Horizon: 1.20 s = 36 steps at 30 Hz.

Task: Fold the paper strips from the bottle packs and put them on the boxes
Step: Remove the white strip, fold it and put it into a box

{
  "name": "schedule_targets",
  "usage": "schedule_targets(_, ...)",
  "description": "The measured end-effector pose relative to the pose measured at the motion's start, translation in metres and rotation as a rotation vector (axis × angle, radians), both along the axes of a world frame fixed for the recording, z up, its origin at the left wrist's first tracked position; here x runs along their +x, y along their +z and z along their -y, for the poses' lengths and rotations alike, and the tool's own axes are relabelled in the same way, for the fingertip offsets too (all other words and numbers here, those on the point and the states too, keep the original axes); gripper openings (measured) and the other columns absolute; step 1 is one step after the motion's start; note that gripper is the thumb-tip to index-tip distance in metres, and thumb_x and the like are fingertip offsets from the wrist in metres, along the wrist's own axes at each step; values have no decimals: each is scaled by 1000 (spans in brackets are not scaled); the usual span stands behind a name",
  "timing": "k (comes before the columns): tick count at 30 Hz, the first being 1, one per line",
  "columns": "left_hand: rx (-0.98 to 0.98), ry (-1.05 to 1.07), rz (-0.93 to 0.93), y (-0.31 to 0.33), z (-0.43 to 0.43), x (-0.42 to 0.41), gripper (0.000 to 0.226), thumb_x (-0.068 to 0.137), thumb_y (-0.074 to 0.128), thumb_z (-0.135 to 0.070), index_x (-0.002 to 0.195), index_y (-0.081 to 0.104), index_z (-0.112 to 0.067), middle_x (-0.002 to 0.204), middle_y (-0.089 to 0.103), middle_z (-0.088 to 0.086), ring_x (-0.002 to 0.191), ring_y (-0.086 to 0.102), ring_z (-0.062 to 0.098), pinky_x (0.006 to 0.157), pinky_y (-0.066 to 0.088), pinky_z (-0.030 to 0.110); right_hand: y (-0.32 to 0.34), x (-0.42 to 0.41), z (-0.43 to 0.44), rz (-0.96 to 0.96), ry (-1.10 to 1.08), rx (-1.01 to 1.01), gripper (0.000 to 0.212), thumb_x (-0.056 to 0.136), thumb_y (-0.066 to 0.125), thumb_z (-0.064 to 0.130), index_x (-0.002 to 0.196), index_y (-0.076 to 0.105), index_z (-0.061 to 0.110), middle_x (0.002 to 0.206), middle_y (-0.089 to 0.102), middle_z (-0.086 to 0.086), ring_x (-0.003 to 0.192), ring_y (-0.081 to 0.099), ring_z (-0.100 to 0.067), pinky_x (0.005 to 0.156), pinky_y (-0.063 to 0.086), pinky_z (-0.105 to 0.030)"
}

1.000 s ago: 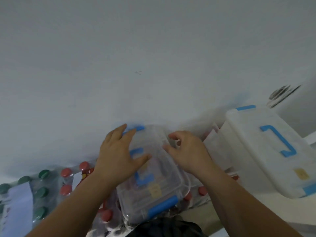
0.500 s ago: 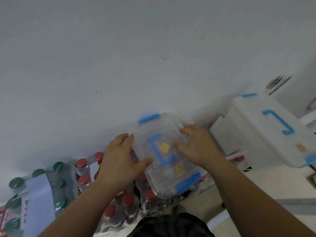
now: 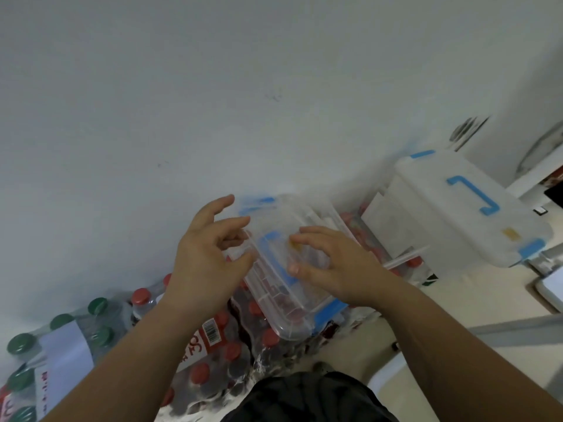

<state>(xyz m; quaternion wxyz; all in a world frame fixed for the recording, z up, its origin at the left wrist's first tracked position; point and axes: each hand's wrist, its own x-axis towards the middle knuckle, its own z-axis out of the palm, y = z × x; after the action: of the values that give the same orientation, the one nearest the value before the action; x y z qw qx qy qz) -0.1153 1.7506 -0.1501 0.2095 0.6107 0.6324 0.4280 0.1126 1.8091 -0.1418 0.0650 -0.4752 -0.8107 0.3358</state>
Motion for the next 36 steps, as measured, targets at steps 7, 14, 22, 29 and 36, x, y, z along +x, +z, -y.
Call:
schedule_targets(7, 150, 14, -185, 21, -14, 10, 35, 71, 87, -27, 103, 76, -19, 120, 68, -4, 90, 63, 4, 84, 50, 8, 13, 28, 10, -386, -63, -181, 81, 67, 53, 91, 135, 59, 47, 146, 51, 26, 134, 45, 9, 112, 38, -28)
schedule_targets(14, 305, 25, -198, 54, -48, 42, 36, 78, 80, -38, 107, 75, -18, 105, 67, -4, 81, 60, 9, 81, 48, 10, 11, 64, 15, -454, -254, 382, 31, 86, 73, 47, 105, 79, 22, 108, 70, 12, 105, 64, -4, 90, 49, -17)
schedule_targets(22, 337, -184, -266, 55, -82, 107, 71, 75, 83, -35, 138, 56, -19, 155, 37, 5, 128, 29, -19, 104, 30, 3, 10, 112, 9, -492, -699, 557, 15, 91, 73, 18, 87, 72, 4, 77, 63, 18, 75, 63, 1, 69, 47, -8)
schedule_targets(29, -202, -309, -481, 8, -111, 142, 87, 77, 67, -67, 152, 29, -43, 167, -3, -10, 153, 6, 22, 121, 20, 44, -23, 127, -7, -657, -968, 201, 6, 95, 69, 20, 91, 69, 16, 74, 65, -10, 57, 65, -22, 54, 58, -35)
schedule_targets(36, -372, -343, -568, -17, -141, 151, 95, 70, 63, -78, 151, 30, -41, 165, -16, -9, 153, 5, 27, 121, 25, 47, -54, 124, -28, -970, -1101, -317, 27, 98, 65, 14, 89, 66, -12, 63, 58, -13, 55, 58, -20, 56, 57, -33)
